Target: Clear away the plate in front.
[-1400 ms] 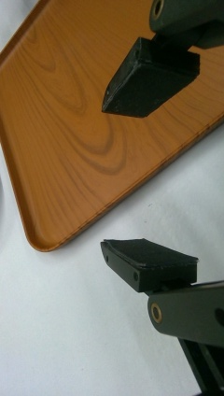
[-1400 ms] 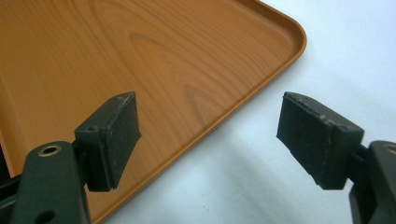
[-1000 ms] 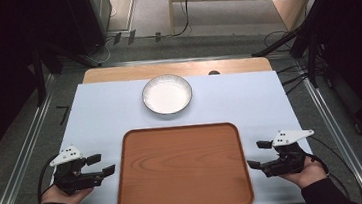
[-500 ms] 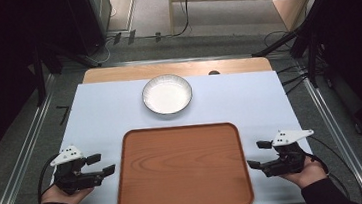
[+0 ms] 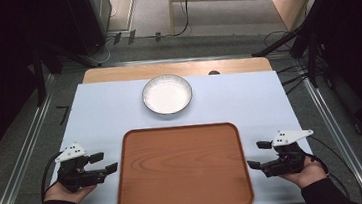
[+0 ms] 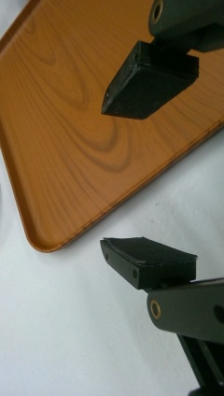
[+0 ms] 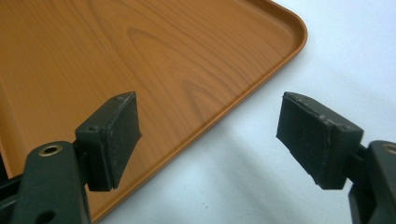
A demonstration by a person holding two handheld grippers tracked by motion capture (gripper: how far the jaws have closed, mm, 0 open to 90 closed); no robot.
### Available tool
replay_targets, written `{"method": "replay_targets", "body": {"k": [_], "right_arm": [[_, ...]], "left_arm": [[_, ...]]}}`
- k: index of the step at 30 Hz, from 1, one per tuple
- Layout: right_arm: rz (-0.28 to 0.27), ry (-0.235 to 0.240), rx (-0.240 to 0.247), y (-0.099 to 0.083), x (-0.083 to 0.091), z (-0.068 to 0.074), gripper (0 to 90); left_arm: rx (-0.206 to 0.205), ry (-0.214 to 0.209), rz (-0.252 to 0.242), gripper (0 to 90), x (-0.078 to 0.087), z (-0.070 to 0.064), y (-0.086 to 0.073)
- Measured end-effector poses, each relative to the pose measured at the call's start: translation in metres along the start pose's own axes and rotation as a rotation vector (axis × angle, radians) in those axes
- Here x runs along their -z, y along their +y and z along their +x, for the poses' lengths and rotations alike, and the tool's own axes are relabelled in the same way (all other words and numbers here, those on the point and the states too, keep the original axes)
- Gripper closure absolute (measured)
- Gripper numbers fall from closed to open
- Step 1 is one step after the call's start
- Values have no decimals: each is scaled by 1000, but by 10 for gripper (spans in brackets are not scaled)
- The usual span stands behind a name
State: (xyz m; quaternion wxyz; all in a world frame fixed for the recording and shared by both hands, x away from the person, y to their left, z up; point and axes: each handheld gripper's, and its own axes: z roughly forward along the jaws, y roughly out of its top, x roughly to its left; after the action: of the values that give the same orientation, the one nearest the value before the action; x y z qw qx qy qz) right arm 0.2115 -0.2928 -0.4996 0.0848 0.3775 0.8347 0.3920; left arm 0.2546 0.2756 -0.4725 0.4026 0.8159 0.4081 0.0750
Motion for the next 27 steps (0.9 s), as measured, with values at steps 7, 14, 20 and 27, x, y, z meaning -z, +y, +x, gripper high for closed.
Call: {"method": "replay_targets", "body": {"k": [7,14,20,27], "right_arm": [[3,0,2,0,-1,1,220],[5,-1,4,0,-1,0,220],[15,0,6,0,-2,1,220],[19,0,5,0,-2,1,220]], "left_arm": [[15,-2,45,353,-9,0,7],[8,4,57,344,-20,3,14],[21,9,68,344,-26,8,17],[22,16,88,344,-37,12,23]]}}
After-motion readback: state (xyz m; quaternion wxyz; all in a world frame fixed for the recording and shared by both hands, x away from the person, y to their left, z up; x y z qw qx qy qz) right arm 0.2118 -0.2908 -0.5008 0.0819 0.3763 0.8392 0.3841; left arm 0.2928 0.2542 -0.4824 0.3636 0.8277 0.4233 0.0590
